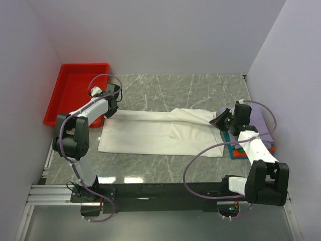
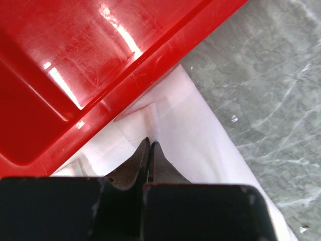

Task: Fold and stack the t-shirts
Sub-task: Fold the tshirt

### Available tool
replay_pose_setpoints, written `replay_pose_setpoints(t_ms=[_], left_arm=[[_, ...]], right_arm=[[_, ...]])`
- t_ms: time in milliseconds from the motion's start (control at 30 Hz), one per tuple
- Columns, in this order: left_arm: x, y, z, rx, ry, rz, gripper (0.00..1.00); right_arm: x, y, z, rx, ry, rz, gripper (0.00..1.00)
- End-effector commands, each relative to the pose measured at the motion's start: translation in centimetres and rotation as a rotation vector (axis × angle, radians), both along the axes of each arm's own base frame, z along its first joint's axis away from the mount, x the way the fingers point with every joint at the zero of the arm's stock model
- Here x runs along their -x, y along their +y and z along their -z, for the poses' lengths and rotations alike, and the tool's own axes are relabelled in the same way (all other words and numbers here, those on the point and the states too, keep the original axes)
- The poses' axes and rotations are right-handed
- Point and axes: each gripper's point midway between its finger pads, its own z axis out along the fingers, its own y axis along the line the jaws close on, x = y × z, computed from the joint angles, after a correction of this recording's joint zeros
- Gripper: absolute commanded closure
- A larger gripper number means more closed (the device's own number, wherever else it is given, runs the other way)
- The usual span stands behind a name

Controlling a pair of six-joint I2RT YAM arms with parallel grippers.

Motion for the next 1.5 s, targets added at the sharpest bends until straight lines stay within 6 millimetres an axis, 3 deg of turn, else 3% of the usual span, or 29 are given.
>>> replay_pose_setpoints(t_ms=[0,333,1167,1300,1333,1367,1400,1467], left_arm=[[-0.6,-0.2,-2.1,0.018,-0.079,-0.015,0.99],[-0.1,-0.3,-2.2,0.026,-0.086,-0.004,0.99],[1.2,-0.5,-1.6,0.051,-0.107,0.023,0.99],[1.7,-0.6,-1.6,0.063,-0.121,0.039,0.98],[1.5,-0.7,-1.9,0.065,-0.135,0.045,0.95],[1.5,-0.8,-2.5,0.072,-0.156,0.052,0.91],[1.9,-0.8,-2.5,0.077,-0.158,0.056,0.77],[2.3,-0.7,-3.3,0.087,-0.196,0.064,0.64]], right_arm=[[0.4,-0.4,-0.5,0.015,-0.035,0.007,1.00],[2.1,-1.0,0.0,0.048,-0.031,0.035,1.00],[4.5,-0.8,4.6,-0.022,0.061,0.024,1.00],[4.7,-0.5,4.8,-0.042,0.056,0.009,0.87],[4.8,-0.4,4.8,-0.043,0.054,0.008,0.79],[4.9,-0.4,4.8,-0.040,0.053,0.004,0.74],[5.0,-0.3,4.3,-0.040,0.039,-0.003,0.70],[5.0,-0.3,3.5,-0.030,0.009,-0.009,0.61]])
